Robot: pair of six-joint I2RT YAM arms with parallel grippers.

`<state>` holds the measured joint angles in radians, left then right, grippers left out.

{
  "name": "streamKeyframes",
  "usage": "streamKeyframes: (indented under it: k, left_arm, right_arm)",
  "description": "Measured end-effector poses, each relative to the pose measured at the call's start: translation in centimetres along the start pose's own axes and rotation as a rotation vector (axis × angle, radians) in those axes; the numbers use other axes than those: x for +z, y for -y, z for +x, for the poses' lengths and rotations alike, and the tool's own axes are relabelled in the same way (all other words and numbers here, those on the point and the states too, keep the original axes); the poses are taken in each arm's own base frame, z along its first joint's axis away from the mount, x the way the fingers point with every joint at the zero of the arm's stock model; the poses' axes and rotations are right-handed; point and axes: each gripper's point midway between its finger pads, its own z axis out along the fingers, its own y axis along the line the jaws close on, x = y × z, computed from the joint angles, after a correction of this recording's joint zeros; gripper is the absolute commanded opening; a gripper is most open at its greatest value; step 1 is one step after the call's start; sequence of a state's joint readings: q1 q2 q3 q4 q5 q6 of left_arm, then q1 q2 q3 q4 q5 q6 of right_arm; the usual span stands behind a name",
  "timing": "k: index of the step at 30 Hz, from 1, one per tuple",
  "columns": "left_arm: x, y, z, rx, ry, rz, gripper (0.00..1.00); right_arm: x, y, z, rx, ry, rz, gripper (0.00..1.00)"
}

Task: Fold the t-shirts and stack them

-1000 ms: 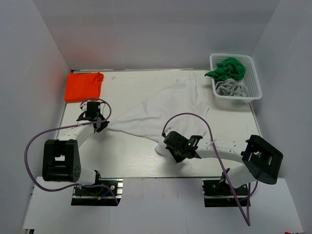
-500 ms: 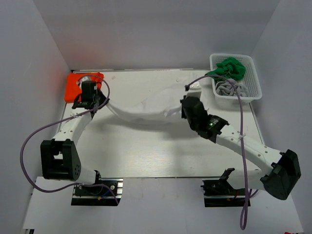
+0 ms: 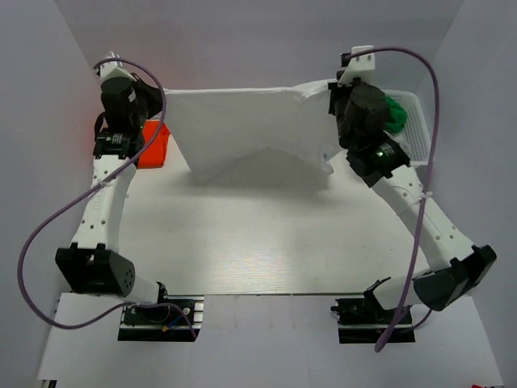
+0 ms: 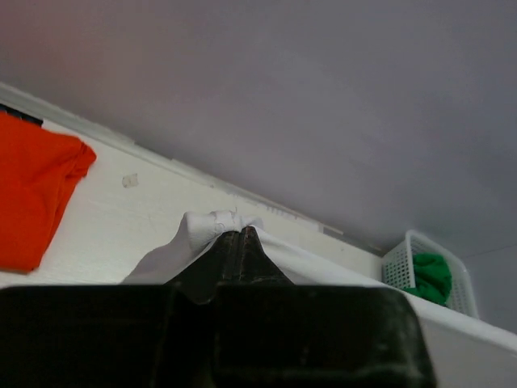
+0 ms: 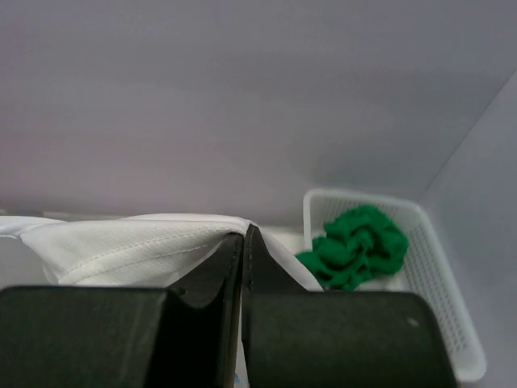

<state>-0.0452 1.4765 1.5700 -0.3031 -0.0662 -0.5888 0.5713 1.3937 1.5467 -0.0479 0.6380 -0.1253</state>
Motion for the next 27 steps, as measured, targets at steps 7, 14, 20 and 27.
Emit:
streamKeyframes:
  k: [7,14,20,27]
  left_arm:
    - [-11.7,5.0,-9.2,0.038,0.236,0.145,0.0]
    - [-27.6,9.7,-17.9,0.049,0.52,0.331,0.0]
    - [-35.6,11.9,-20.4,0.071,0.633,0.459,0.0]
    - [-27.1,9.8,-16.6,0.084,0.474,0.354,0.0]
  right_arm:
    - [-7.1,3.1,-11.4,-0.016,0.24,-0.145,0.0]
    - [-19.9,7.1,-22.4,0.029,0.573,-0.364,0.0]
    - [-23.8,9.3,-25.5,0.029,0.695,-0.363,0.0]
    - [-14.5,5.2,-21.0,-0.058,0.542,-0.282,0.0]
